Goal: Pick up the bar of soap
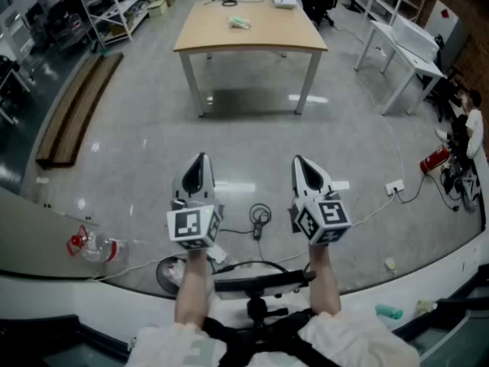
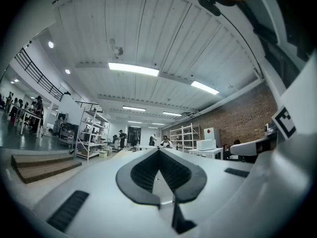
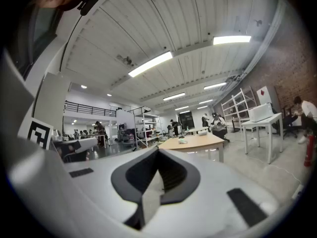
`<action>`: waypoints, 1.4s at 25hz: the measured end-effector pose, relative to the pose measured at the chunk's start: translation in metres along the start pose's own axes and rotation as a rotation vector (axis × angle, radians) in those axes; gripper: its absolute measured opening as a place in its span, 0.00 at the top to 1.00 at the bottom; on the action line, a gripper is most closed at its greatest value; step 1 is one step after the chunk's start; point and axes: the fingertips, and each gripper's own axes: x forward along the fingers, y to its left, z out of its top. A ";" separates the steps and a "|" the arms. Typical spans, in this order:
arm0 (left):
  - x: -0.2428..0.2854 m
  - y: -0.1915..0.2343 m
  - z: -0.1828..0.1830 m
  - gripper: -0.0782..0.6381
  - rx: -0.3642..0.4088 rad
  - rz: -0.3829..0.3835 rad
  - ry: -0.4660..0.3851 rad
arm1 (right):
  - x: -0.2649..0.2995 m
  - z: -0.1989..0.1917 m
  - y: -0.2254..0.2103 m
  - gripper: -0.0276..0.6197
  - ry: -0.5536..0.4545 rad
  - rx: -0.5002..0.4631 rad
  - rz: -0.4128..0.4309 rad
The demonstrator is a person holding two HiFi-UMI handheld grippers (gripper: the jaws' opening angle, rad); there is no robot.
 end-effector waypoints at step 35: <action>0.454 0.222 -0.010 0.89 -0.086 0.001 -0.091 | 0.480 0.039 -0.093 0.95 -0.045 -0.145 0.015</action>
